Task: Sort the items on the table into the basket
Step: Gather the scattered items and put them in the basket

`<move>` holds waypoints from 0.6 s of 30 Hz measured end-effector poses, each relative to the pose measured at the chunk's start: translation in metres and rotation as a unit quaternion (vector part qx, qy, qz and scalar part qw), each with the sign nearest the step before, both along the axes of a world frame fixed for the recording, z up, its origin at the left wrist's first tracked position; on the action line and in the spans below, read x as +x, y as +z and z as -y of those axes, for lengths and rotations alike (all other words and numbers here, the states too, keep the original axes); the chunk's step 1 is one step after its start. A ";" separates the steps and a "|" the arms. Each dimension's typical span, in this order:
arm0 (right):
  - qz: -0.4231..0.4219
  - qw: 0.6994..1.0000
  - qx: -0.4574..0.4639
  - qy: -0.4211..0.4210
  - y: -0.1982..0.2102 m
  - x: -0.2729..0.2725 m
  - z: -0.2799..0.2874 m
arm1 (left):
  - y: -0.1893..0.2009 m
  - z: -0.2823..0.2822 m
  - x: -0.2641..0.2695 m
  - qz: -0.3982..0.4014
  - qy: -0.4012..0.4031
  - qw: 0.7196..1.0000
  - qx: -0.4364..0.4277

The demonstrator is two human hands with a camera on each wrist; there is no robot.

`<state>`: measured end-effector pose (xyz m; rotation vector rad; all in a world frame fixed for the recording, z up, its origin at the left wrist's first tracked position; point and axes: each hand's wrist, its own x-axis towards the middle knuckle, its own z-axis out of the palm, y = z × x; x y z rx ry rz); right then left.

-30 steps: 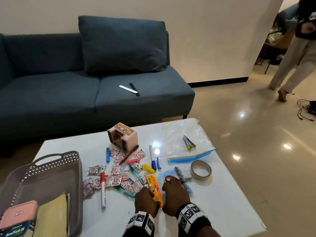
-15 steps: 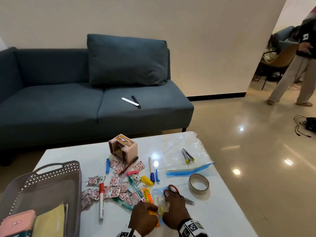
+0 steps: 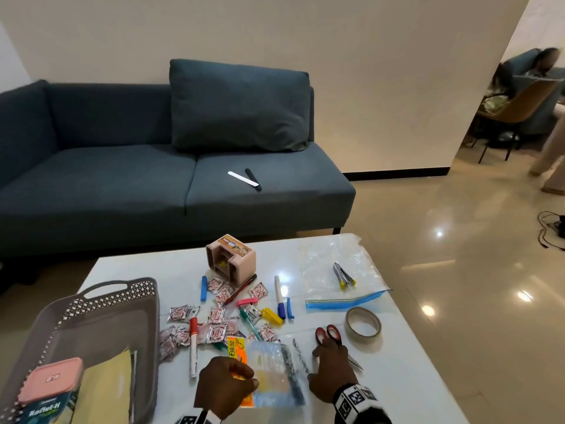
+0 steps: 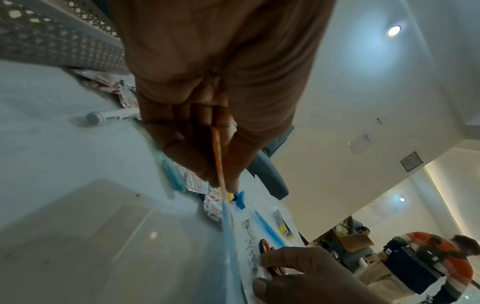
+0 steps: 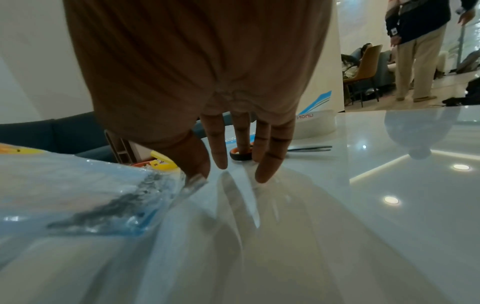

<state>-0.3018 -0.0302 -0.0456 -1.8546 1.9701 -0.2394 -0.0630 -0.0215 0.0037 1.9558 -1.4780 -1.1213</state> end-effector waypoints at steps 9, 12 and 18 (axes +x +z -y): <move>0.180 0.972 -0.089 -0.126 0.050 0.031 -0.001 | 0.004 -0.012 0.002 -0.055 -0.027 0.993 -0.100; 0.264 0.954 -0.030 -0.140 0.076 0.044 -0.002 | 0.023 -0.019 0.006 -0.088 -0.084 0.985 -0.123; 0.240 0.946 -0.219 -0.014 0.092 0.045 -0.006 | 0.063 -0.029 0.013 -0.039 -0.183 0.974 -0.131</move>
